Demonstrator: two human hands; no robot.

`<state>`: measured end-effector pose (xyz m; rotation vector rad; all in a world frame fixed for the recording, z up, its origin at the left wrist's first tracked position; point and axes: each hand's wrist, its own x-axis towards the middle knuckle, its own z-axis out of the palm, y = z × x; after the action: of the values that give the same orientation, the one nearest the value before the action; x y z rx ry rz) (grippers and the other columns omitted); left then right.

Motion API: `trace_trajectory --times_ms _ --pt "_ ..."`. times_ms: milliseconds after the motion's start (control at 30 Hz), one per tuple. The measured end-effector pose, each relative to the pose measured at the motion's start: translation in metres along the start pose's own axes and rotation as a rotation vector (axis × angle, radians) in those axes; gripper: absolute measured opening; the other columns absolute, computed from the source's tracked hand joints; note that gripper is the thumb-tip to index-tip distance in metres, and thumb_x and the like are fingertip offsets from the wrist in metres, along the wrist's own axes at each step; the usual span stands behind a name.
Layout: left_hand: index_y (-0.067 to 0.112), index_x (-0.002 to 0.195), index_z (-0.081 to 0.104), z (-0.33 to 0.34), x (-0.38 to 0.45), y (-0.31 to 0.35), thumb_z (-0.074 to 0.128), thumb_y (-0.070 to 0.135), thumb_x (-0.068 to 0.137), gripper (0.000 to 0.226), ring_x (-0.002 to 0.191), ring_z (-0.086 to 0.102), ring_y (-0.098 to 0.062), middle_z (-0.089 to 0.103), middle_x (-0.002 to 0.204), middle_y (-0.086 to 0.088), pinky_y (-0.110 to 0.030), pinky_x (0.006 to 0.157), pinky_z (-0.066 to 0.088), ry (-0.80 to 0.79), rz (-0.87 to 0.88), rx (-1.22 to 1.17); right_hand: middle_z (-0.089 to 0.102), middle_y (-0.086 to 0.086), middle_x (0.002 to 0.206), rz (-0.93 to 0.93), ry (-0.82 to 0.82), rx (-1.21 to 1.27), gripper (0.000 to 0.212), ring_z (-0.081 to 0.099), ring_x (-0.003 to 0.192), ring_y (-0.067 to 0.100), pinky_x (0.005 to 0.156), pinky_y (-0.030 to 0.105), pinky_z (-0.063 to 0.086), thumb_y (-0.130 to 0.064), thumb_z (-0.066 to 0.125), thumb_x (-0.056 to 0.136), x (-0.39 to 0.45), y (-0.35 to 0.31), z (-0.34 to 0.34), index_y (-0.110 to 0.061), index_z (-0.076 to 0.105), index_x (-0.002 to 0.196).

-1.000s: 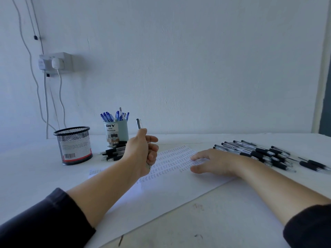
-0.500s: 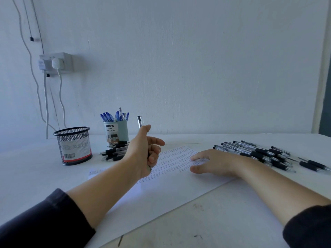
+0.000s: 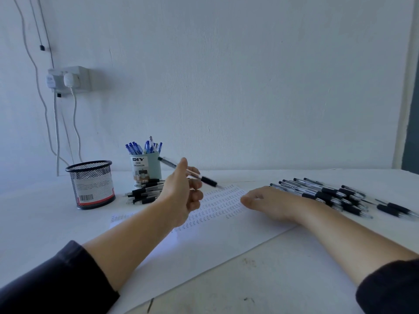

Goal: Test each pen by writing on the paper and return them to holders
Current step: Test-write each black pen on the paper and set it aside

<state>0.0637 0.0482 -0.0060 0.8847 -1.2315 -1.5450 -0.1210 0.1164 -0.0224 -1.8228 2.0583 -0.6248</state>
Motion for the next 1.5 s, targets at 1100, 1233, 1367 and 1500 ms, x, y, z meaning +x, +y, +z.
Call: trace_trajectory --times_ms 1100,1233,1367,1500 --pt "0.004 0.118 0.060 -0.007 0.010 -0.010 0.020 0.065 0.094 0.077 0.077 0.064 -0.033 0.066 0.092 -0.024 -0.038 0.068 0.047 -0.258 -0.097 -0.063 0.045 0.006 0.088 0.699 0.489 -0.519 0.010 0.043 0.113 0.029 0.097 0.037 0.027 -0.010 0.048 0.083 -0.021 0.024 -0.040 -0.017 0.045 0.089" --pt "0.002 0.115 0.061 -0.007 0.011 -0.010 0.022 0.063 0.094 0.076 0.074 0.063 -0.031 0.065 0.088 -0.023 -0.037 0.067 0.046 -0.281 -0.092 -0.040 0.051 0.007 0.113 0.672 0.468 -0.560 0.015 0.039 0.115 0.029 0.096 0.037 0.028 -0.010 0.046 0.084 -0.022 0.023 -0.037 -0.019 0.044 0.096" --pt "0.002 0.110 0.063 -0.009 0.014 -0.011 0.024 0.062 0.095 0.074 0.073 0.062 -0.030 0.065 0.086 -0.022 -0.036 0.065 0.045 -0.308 -0.083 -0.018 0.045 0.007 0.125 0.530 0.458 -0.619 0.028 0.032 0.121 0.030 0.097 0.039 0.027 -0.015 0.041 0.089 -0.016 0.020 -0.032 -0.018 0.052 0.115" --pt "0.003 0.106 0.065 -0.011 0.016 -0.009 0.025 0.063 0.093 0.074 0.071 0.061 -0.029 0.065 0.086 -0.021 -0.035 0.064 0.043 -0.364 -0.070 -0.023 0.040 0.001 0.141 0.110 0.364 -0.488 0.042 0.027 0.132 0.026 0.102 0.039 0.028 -0.041 0.044 0.094 -0.006 0.010 -0.017 -0.028 0.046 0.134"
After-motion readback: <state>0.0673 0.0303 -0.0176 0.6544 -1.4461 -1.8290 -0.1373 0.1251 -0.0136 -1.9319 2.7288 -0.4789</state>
